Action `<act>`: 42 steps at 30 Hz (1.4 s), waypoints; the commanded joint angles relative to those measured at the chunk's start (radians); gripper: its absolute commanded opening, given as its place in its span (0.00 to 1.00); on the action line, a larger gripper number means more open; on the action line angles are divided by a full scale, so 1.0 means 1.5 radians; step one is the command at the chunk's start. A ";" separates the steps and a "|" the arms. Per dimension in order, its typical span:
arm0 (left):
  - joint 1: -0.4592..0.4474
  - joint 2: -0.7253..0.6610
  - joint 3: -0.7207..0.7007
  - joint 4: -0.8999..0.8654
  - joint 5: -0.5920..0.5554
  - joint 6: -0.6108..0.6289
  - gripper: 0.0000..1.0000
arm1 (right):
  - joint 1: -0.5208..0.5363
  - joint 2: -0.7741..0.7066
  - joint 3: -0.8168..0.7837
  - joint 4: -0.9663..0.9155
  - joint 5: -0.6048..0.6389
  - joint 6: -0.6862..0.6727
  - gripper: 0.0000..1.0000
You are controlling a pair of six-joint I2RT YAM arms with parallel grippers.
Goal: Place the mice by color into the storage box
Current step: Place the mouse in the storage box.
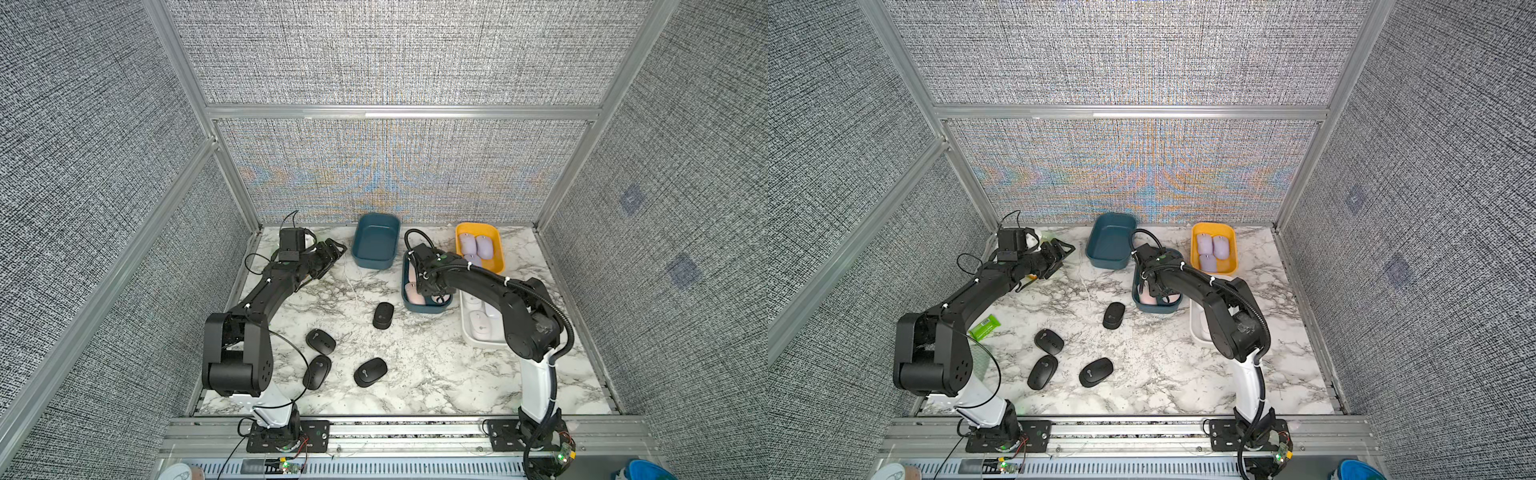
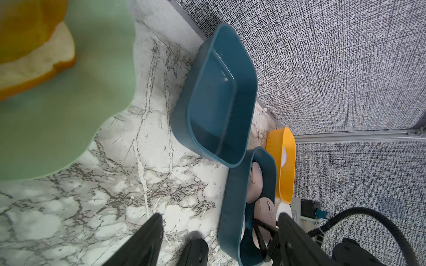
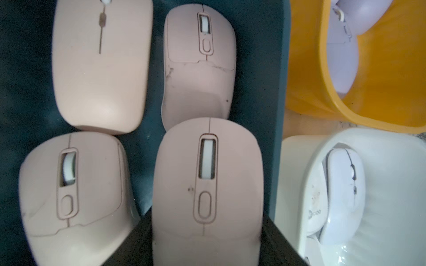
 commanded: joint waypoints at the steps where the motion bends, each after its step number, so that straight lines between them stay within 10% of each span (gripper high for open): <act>1: 0.000 0.005 0.006 0.009 -0.002 0.006 0.80 | 0.004 0.002 0.008 -0.028 0.003 0.024 0.60; 32: 0.000 -0.006 0.004 0.005 -0.010 0.006 0.79 | 0.020 -0.050 0.014 -0.048 -0.003 0.048 0.64; 42: 0.001 -0.001 0.004 0.006 -0.007 0.005 0.79 | 0.081 -0.133 -0.064 -0.032 -0.034 0.077 0.38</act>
